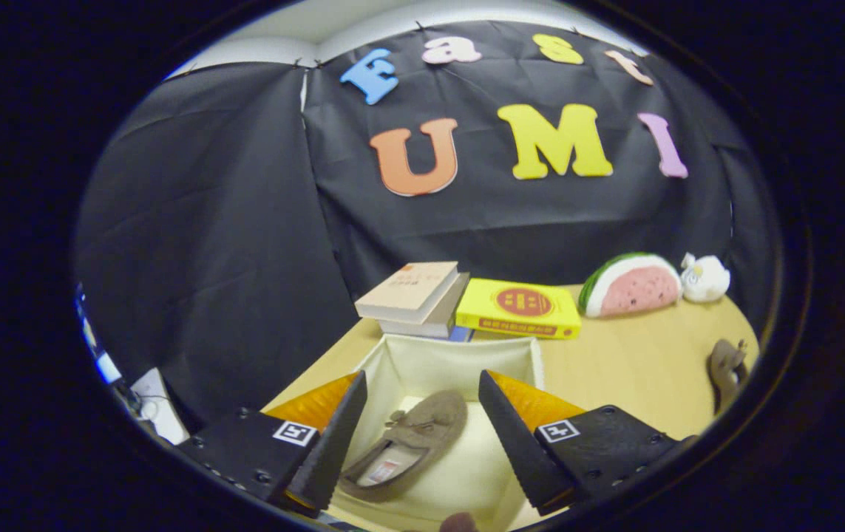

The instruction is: Open the storage box then place both shoes into the box .Put the left shoe in first, then the right shoe, with the right side of both shoes facing outward in a uniform manner.

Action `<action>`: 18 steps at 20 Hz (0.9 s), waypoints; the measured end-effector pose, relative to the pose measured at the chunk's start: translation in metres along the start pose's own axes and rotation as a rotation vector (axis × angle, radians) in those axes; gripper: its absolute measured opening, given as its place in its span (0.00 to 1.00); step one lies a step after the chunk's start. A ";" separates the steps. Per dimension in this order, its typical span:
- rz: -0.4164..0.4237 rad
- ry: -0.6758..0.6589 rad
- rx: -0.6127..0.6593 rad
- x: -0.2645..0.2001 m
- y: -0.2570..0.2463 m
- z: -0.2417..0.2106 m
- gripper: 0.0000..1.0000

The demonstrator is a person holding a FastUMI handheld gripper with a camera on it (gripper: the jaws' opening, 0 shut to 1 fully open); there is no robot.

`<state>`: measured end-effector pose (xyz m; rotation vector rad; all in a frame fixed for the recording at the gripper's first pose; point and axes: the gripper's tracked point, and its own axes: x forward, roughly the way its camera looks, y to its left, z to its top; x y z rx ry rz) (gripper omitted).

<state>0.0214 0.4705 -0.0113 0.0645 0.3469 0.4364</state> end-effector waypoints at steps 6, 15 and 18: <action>-0.016 -0.152 -0.081 -0.054 -0.078 0.048 0.98; -0.179 -0.286 -0.166 -0.145 -0.271 0.068 0.97; -0.229 -0.243 -0.153 -0.163 -0.333 0.053 0.98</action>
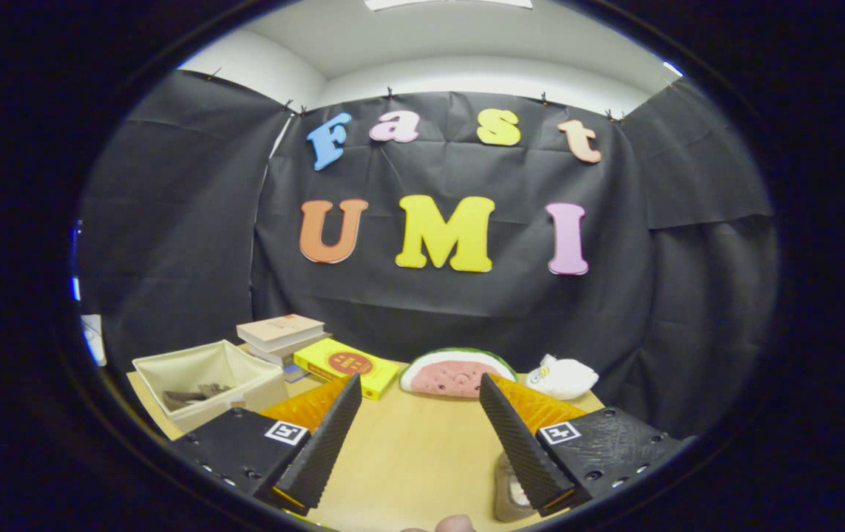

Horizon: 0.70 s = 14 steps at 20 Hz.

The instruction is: Open the storage box then place both shoes into the box .Put the left shoe in first, then the right shoe, with the right side of both shoes facing outward in a uniform manner.

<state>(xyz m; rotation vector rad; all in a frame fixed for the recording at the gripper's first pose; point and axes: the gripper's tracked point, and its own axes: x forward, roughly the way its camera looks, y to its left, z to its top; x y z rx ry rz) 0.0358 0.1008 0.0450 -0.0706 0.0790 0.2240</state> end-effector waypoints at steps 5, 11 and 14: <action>-0.111 0.116 0.010 -0.003 -0.099 -0.049 0.96; -0.114 0.349 -0.012 0.004 -0.130 -0.134 0.95; -0.126 0.410 -0.017 0.009 -0.144 -0.164 0.96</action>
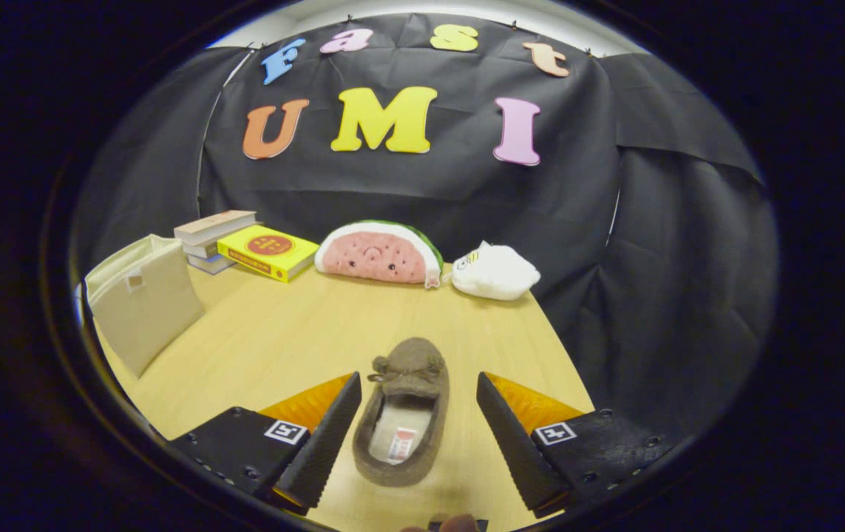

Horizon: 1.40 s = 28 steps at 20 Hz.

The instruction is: Open the storage box then place both shoes into the box .Put the left shoe in first, then the right shoe, with the right side of both shoes facing outward in a uniform manner.

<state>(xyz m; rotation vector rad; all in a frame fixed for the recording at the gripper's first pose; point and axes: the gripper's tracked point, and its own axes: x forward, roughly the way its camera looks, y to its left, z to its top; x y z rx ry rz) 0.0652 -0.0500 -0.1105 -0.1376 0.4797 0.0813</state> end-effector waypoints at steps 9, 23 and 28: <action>0.012 0.144 0.030 0.044 0.001 -0.053 0.81; 0.020 0.190 0.299 0.055 -0.009 -0.053 0.00; 0.062 0.176 0.348 0.035 0.012 -0.039 0.00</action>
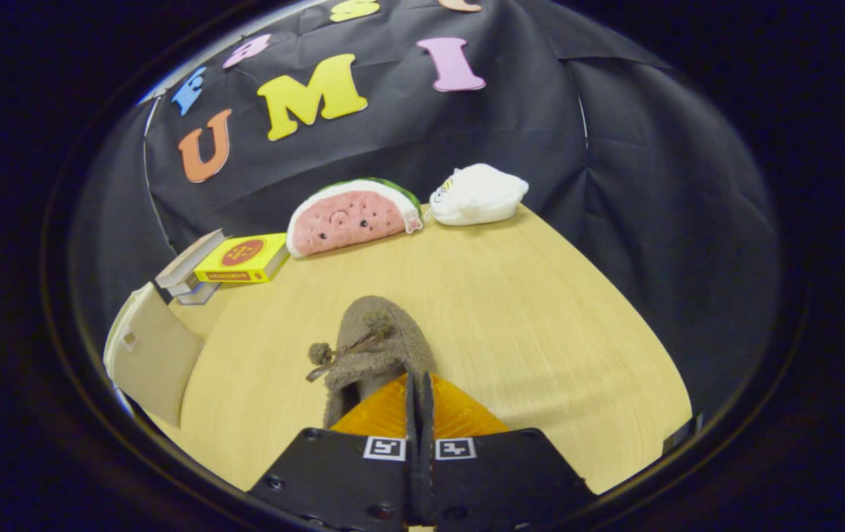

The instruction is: Open the storage box then place both shoes into the box .Put the left shoe in first, then the right shoe, with the right side of both shoes facing outward in a uniform manner.

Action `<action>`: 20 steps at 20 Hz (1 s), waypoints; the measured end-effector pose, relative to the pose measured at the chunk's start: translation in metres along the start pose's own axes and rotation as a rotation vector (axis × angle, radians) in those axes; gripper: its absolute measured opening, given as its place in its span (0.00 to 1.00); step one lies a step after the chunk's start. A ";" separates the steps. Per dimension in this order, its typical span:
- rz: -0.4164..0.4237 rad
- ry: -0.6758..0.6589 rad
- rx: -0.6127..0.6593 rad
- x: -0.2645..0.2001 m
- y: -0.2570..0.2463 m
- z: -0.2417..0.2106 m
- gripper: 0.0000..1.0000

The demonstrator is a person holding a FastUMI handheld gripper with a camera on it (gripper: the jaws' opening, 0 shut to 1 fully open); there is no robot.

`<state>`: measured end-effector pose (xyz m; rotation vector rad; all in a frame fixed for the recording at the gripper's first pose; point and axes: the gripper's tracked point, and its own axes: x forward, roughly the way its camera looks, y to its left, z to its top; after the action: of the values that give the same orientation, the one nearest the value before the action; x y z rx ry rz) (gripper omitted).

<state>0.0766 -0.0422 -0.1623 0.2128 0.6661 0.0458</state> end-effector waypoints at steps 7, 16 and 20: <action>0.164 0.049 0.167 -0.029 0.097 0.002 0.00; 0.271 -0.017 0.143 -0.093 0.300 0.049 0.00; 0.258 -0.017 0.169 -0.102 0.377 0.050 0.00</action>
<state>0.0366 0.3062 0.0173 0.4608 0.6222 0.2355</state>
